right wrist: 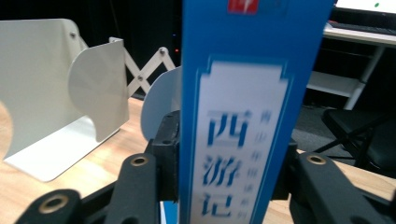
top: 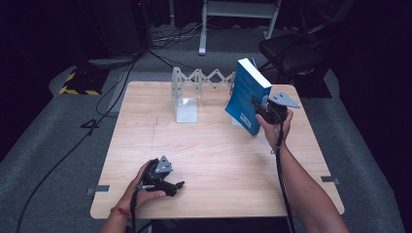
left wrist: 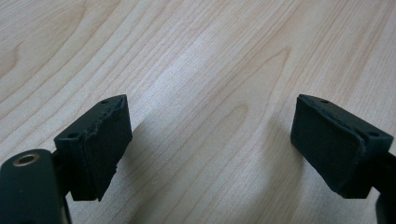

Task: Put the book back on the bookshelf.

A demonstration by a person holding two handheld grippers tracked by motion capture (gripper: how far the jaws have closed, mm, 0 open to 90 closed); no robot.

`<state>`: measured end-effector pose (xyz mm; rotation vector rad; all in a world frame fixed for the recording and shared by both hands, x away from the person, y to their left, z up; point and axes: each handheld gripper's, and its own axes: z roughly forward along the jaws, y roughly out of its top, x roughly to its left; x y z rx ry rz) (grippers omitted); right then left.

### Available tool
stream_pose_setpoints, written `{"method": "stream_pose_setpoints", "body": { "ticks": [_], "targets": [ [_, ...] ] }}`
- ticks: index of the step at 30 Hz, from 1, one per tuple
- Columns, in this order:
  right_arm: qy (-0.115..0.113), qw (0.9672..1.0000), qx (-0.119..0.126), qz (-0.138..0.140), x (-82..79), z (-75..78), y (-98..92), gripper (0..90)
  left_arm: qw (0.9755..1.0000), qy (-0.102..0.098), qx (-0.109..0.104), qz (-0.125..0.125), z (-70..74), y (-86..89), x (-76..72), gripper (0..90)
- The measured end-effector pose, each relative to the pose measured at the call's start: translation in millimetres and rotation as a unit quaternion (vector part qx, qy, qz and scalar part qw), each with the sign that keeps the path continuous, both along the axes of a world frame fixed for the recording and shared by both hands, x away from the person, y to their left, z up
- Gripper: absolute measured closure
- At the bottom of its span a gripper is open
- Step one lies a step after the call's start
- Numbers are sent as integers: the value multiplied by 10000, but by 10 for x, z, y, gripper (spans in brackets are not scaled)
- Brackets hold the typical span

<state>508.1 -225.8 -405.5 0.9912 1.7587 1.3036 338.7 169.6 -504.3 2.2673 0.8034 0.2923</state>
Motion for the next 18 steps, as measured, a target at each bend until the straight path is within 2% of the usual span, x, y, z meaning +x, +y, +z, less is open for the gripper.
{"method": "stream_pose_setpoints", "body": {
  "ticks": [3, 6, 12, 15, 18],
  "targets": [
    [2, 9999, -85, 88, -64, 8, -56, 536, 10000, -9, 2, 6, 0, -1, 0, 131],
    [156, 9995, -154, 209, -105, -14, -137, 510, 10000, -9, 3, 15, 0, -3, -1, 131],
    [419, 9971, -405, 482, -191, -172, -243, 564, 10000, -10, 5, 32, 0, -6, -3, 131],
    [494, 9967, -425, 475, -208, -239, -258, 575, 10000, -11, 5, 33, 0, -6, -3, 130],
    [473, 9969, -404, 474, -198, -260, -258, 589, 10000, -10, 5, 32, 0, -6, -2, 130]
  ]
}}
